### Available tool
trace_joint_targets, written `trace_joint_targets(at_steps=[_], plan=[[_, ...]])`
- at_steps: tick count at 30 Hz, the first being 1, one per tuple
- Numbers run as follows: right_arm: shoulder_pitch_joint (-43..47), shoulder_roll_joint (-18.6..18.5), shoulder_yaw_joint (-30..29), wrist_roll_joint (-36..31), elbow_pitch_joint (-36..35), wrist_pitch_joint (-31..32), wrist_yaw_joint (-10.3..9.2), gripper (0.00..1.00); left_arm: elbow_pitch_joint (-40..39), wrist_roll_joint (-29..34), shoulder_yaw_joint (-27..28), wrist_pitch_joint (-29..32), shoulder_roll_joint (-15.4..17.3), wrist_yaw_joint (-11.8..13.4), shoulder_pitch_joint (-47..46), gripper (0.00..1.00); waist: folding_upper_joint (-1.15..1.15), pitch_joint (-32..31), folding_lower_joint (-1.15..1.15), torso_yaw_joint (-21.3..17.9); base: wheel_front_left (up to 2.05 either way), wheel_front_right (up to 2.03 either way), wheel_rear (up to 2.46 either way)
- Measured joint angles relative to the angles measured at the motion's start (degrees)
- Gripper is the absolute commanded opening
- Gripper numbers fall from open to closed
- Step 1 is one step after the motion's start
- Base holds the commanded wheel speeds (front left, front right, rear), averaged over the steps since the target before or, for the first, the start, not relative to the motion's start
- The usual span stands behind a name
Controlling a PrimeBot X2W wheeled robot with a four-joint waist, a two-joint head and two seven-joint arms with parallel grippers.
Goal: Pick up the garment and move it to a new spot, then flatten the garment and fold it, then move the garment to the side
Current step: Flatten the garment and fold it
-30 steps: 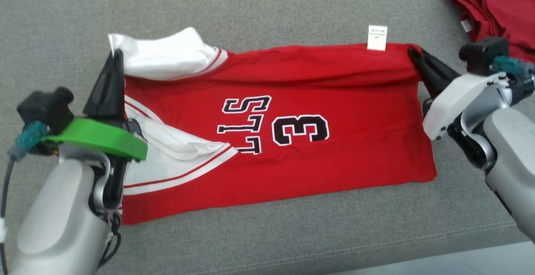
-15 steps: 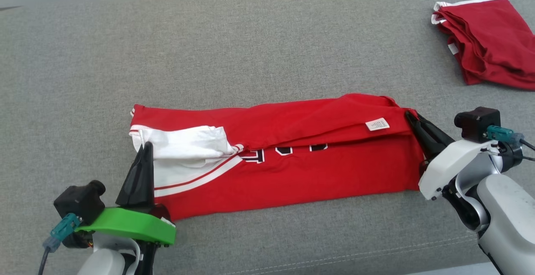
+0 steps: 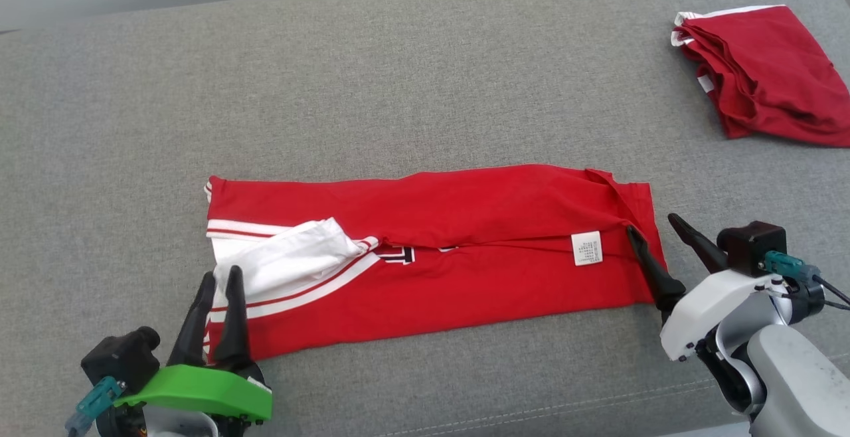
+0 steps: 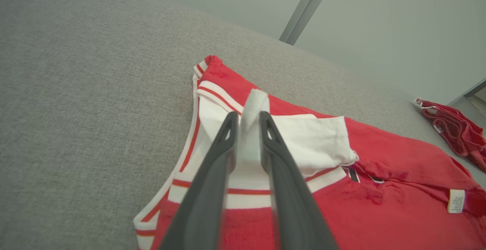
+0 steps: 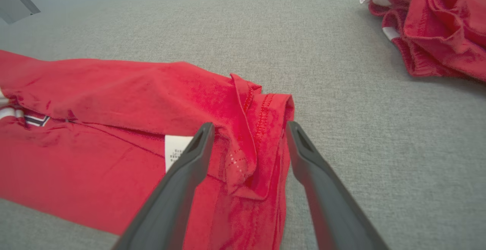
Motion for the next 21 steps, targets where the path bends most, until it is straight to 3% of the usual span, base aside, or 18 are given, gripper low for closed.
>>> trace_joint_targets(at_steps=[10, 21], plan=[[5.8, 2.6, -6.7, -0.7, 0.1, -2.2, 0.00, 1.00, -3.5, -0.1, 2.3, -0.2, 0.1, 1.1, 6.0, 1.00, 0.00, -1.6, 0.00, -0.2, 0.00, 0.00, 0.00], [7.8, 5.2, -12.1, -3.1, -1.2, -0.2, 0.00, 1.00, -5.3, 2.1, 2.5, -0.3, -1.3, 0.5, 4.1, 1.00, 0.00, -5.7, 0.00, 0.9, 0.00, 0.00, 0.00]])
